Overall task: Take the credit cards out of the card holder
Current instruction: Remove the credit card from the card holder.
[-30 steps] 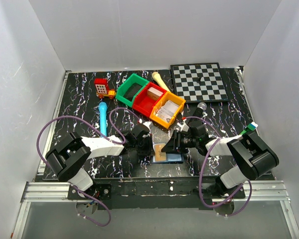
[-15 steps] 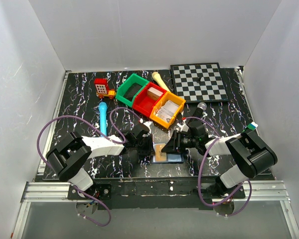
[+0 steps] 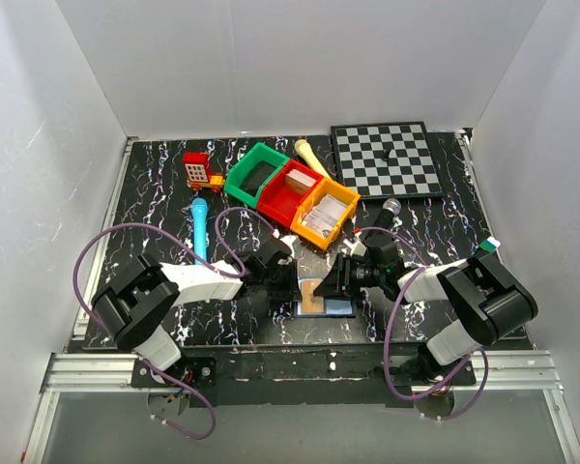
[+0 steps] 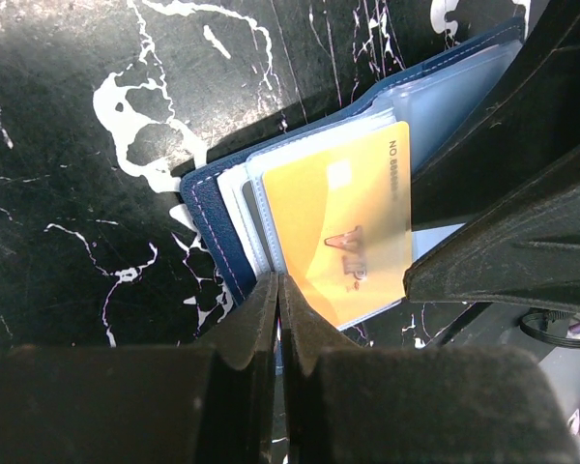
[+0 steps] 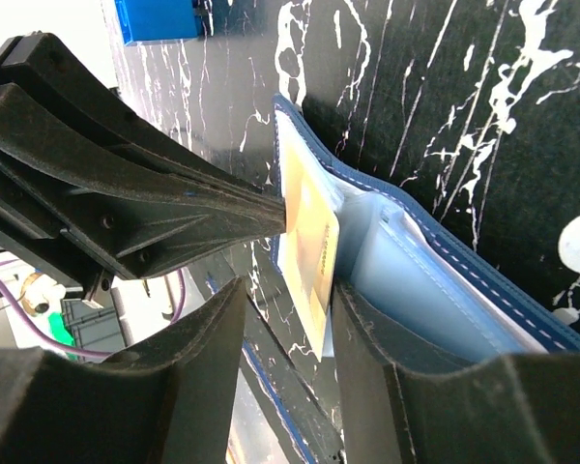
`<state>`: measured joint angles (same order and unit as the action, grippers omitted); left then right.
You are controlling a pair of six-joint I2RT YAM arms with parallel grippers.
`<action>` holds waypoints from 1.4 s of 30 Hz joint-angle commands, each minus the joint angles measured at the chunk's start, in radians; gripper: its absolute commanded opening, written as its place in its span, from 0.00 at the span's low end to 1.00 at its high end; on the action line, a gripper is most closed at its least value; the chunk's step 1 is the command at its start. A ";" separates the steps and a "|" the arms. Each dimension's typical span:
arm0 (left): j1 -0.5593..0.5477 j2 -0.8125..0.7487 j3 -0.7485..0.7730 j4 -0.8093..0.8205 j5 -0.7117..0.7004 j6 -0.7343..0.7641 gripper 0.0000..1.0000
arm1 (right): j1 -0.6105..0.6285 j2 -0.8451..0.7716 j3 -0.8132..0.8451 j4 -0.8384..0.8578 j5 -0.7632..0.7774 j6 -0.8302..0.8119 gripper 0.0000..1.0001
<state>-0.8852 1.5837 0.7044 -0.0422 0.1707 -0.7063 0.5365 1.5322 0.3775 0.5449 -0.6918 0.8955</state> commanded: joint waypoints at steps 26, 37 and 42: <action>-0.046 0.093 0.004 -0.039 -0.060 -0.051 0.00 | -0.006 -0.110 0.044 -0.100 -0.075 -0.049 0.38; -0.044 0.090 -0.009 -0.021 -0.048 -0.056 0.00 | -0.010 -0.144 0.029 -0.100 -0.075 -0.043 0.46; -0.044 0.084 -0.017 -0.013 -0.045 -0.058 0.00 | -0.010 -0.161 0.028 -0.117 -0.064 -0.044 0.54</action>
<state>-0.9066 1.6150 0.7273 -0.0231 0.1390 -0.7673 0.5152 1.4071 0.3908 0.3855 -0.6952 0.8391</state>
